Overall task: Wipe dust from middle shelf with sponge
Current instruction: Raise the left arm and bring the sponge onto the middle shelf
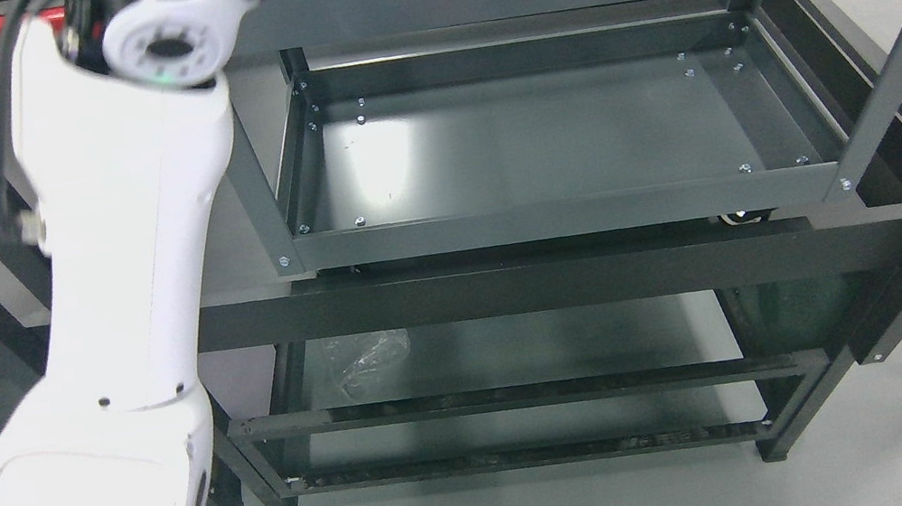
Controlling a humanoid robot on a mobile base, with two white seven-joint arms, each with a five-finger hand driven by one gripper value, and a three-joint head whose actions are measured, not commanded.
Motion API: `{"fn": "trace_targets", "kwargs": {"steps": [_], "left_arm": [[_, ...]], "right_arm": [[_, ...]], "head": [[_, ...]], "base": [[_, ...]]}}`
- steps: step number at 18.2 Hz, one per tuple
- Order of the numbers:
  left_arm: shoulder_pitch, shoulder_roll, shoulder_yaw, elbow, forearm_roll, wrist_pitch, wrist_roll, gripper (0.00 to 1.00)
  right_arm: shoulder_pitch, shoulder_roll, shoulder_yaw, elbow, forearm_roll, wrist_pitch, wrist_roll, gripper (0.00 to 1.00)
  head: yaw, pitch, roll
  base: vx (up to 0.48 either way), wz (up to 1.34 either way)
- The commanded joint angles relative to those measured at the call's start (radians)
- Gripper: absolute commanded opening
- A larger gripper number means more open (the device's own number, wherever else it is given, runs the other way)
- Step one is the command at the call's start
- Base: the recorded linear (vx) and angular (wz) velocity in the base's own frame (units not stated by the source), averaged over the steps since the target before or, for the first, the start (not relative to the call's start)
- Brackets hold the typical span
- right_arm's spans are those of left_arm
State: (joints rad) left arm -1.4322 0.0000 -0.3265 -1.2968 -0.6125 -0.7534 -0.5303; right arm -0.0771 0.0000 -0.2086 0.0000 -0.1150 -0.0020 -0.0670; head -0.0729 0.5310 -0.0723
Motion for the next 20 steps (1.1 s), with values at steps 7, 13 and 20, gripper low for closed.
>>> {"fn": "trace_targets", "kwargs": {"steps": [7, 13, 20], "left_arm": [[-0.198, 0.017, -0.603, 0.318, -0.170, 0.229, 0.193, 0.00], [-0.136, 0.017, -0.776, 0.369, -0.171, 0.249, 0.286, 0.00], [-0.109, 0.017, -0.604, 0.367, -0.223, 0.230, 0.285, 0.00]], "right_arm": [[-0.001, -0.017, 0.000, -0.017, 0.000, 0.073, -0.005, 1.00], [0.000, -0.017, 0.000, -0.017, 0.000, 0.073, -0.005, 1.00], [0.000, -0.017, 0.000, -0.017, 0.000, 0.073, -0.005, 1.00]], "head": [[0.0000, -0.001, 0.000], [0.0000, -0.001, 0.000], [0.0000, -0.001, 0.000]], "base": [[-0.006, -0.02], [-0.001, 0.00], [0.000, 0.00]]}}
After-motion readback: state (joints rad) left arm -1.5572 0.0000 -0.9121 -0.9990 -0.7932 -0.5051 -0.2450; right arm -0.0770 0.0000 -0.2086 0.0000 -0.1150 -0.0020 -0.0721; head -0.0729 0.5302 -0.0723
